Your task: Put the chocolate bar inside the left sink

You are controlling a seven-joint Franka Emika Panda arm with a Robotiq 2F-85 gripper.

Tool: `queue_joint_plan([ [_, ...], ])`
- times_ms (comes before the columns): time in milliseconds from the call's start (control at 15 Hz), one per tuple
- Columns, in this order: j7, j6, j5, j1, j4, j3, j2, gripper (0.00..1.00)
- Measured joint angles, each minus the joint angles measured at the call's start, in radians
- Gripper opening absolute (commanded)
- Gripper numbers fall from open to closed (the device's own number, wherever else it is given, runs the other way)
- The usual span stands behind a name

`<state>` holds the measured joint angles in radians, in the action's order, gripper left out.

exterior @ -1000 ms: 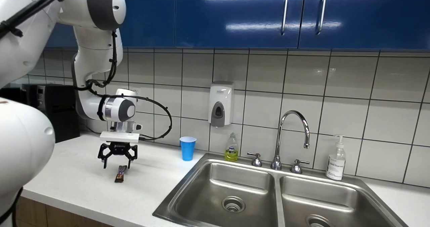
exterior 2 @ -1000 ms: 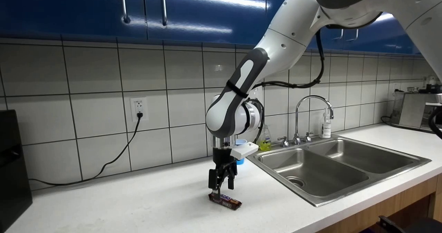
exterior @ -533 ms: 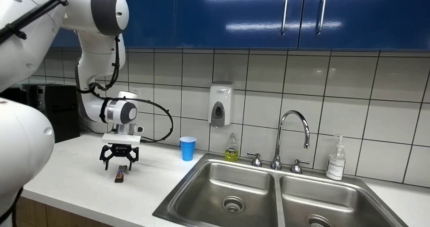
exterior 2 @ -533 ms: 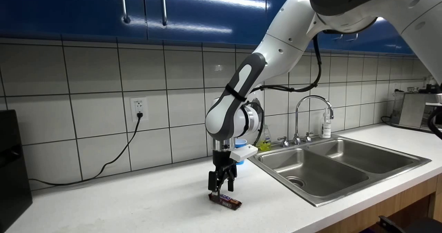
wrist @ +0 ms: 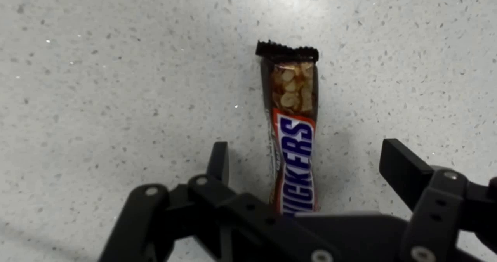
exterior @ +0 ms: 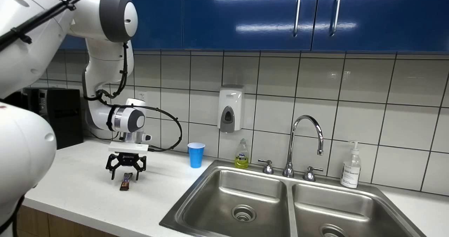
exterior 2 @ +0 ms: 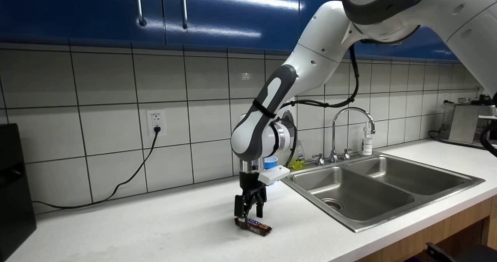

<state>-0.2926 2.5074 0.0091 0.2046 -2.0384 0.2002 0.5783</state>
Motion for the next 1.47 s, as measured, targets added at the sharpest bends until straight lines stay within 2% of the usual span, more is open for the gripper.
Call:
queue_joint_plan([
  [1000, 0.000, 0.000, 0.000, -0.007, 0.029, 0.000, 0.036, 1.00],
  [1067, 0.000, 0.000, 0.000, -0.008, 0.031, 0.000, 0.037, 0.76],
  [1133, 0.000, 0.000, 0.000, -0.008, 0.032, 0.000, 0.038, 0.73],
  [1467, 0.000, 0.000, -0.001, -0.016, 0.039, 0.000, 0.040, 0.34],
])
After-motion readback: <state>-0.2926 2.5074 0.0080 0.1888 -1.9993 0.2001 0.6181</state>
